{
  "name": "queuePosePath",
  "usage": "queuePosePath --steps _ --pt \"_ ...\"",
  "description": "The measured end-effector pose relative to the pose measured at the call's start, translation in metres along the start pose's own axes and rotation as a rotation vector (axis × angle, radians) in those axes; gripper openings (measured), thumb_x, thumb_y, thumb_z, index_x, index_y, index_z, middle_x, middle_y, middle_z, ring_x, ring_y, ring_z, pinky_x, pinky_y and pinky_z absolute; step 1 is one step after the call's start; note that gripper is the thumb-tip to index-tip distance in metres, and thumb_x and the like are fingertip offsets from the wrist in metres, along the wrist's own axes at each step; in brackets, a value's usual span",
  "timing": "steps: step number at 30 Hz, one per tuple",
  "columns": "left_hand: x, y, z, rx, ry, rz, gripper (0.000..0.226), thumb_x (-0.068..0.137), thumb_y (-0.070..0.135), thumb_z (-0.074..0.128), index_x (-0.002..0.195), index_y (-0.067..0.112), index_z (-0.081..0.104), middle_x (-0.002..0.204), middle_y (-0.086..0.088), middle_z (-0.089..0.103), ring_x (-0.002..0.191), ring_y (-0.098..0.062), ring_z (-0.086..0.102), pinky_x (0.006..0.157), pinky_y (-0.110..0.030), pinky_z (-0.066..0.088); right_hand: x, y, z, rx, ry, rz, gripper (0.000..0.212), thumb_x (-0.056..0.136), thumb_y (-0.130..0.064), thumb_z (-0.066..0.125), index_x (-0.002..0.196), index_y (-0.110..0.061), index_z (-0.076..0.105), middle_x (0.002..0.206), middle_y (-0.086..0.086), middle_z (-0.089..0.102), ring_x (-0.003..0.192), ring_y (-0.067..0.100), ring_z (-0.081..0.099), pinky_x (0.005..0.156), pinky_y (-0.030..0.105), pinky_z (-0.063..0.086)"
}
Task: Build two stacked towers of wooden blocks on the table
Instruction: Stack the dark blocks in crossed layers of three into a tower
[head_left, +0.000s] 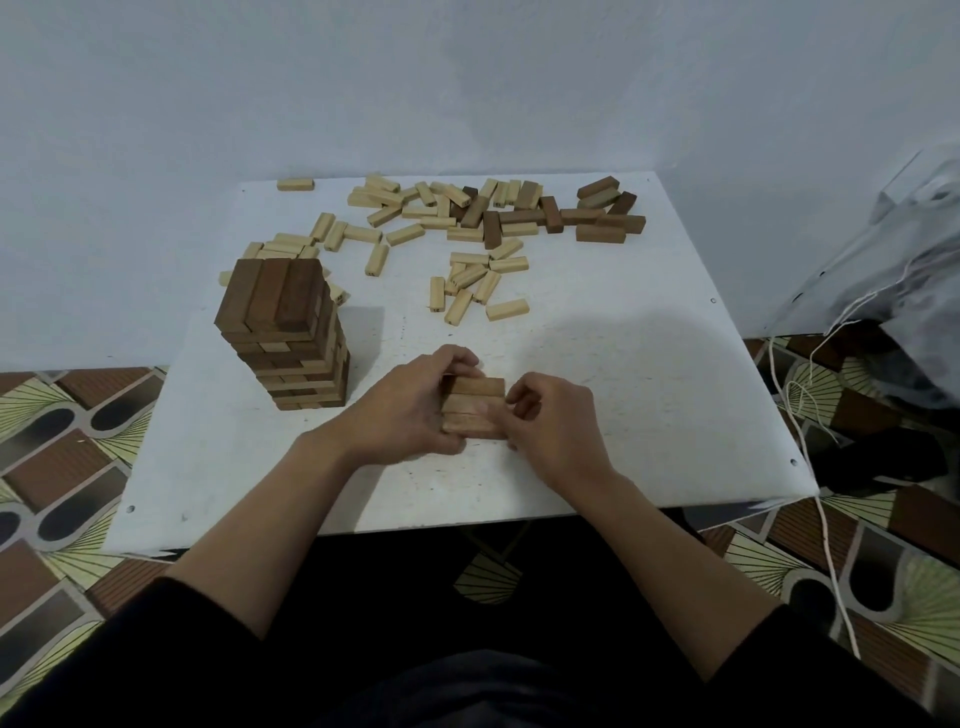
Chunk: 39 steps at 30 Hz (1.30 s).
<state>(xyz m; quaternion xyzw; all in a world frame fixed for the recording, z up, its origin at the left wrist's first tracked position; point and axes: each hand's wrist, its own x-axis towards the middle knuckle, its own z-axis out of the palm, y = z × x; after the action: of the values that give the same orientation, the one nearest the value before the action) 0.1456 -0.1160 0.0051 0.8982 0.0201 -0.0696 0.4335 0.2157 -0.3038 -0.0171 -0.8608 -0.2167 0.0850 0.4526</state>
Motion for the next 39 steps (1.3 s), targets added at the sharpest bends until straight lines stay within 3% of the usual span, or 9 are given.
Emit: queuePosePath --steps 3,6,9,11,13,16,20,27,39 --pt "-0.005 -0.005 0.002 -0.065 -0.010 0.028 0.074 0.075 0.011 0.080 0.139 0.027 0.045 0.131 0.009 0.059 0.122 -0.010 0.058 0.096 -0.042 0.052 -0.006 0.007 -0.002 -0.018 0.048 -0.054 0.021 0.084 -0.033 0.081 0.089 -0.016 0.070 0.080 -0.005 0.064 0.068 0.007 0.061 0.063 0.017 0.051" --pt "-0.014 -0.006 0.007 -0.084 0.058 0.047 0.079 0.080 0.004 0.078 0.148 0.026 0.044 0.134 0.009 0.059 0.124 -0.005 0.056 0.100 -0.028 0.049 -0.009 0.014 -0.007 -0.033 0.070 -0.111 0.026 0.089 -0.035 0.074 0.107 -0.016 0.070 0.097 -0.007 0.060 0.085 0.005 0.057 0.075 0.010 0.044" --pt "-0.024 -0.007 0.016 -0.014 0.221 0.046 0.084 0.085 0.015 0.080 0.156 0.021 0.036 0.152 0.009 0.047 0.139 0.002 0.040 0.114 -0.020 0.035 -0.008 0.023 -0.016 -0.218 0.043 -0.135 0.051 0.096 -0.053 0.057 0.133 -0.018 0.059 0.128 -0.006 0.054 0.124 0.012 0.045 0.107 0.031 0.038" --pt "-0.032 -0.009 0.025 0.121 0.277 -0.015 0.085 0.093 0.037 0.072 0.160 0.022 0.024 0.164 0.009 0.028 0.150 -0.001 0.022 0.121 -0.019 0.021 -0.009 0.026 -0.022 -0.402 -0.099 -0.144 0.076 0.096 -0.070 0.033 0.153 -0.020 0.037 0.156 -0.005 0.035 0.149 0.012 0.016 0.123 0.043 0.015" --pt "-0.038 -0.013 0.035 0.268 0.235 -0.038 0.084 0.100 0.053 0.054 0.163 0.020 0.008 0.169 0.008 0.005 0.153 0.000 -0.004 0.122 -0.018 0.005 -0.010 0.025 -0.024 -0.559 -0.311 -0.151 0.092 0.092 -0.079 0.014 0.162 -0.019 0.005 0.169 -0.007 0.000 0.151 0.005 -0.019 0.124 0.048 -0.010" --pt "-0.038 -0.019 0.045 0.449 0.196 -0.033 0.084 0.103 0.065 0.026 0.162 0.013 -0.003 0.169 0.001 -0.010 0.152 -0.003 -0.021 0.124 -0.026 -0.006 -0.012 0.024 -0.020 -0.751 -0.436 -0.217 0.098 0.087 -0.083 0.001 0.158 -0.018 -0.017 0.164 -0.005 -0.028 0.144 0.007 -0.039 0.120 0.056 -0.017" --pt "-0.036 -0.024 0.052 0.586 0.221 -0.041 0.084 0.101 0.065 0.009 0.161 0.007 0.003 0.170 -0.005 -0.001 0.155 -0.009 -0.014 0.126 -0.029 -0.003 -0.012 0.024 -0.012 -0.814 -0.448 -0.251 0.092 0.090 -0.078 -0.001 0.158 -0.018 -0.015 0.164 -0.006 -0.029 0.145 0.012 -0.038 0.119 0.060 -0.016" --pt "-0.035 -0.027 0.054 0.607 0.271 -0.015 0.073 0.106 0.054 0.013 0.161 0.006 0.012 0.169 -0.008 0.012 0.156 -0.012 -0.002 0.126 -0.028 0.000 -0.013 0.024 -0.008 -0.830 -0.415 -0.242 0.084 0.089 -0.070 -0.013 0.157 -0.020 -0.014 0.165 -0.009 -0.026 0.147 0.013 -0.034 0.119 0.061 -0.015" --pt "-0.031 -0.034 0.055 0.566 0.313 -0.006 0.074 0.105 0.056 0.020 0.158 0.005 0.025 0.166 -0.009 0.023 0.156 -0.015 0.010 0.126 -0.030 0.009 -0.015 0.022 0.003 -0.817 -0.366 -0.242 0.087 0.091 -0.063 -0.015 0.160 -0.010 -0.002 0.168 0.001 -0.015 0.152 0.016 -0.021 0.118 0.066 -0.011"
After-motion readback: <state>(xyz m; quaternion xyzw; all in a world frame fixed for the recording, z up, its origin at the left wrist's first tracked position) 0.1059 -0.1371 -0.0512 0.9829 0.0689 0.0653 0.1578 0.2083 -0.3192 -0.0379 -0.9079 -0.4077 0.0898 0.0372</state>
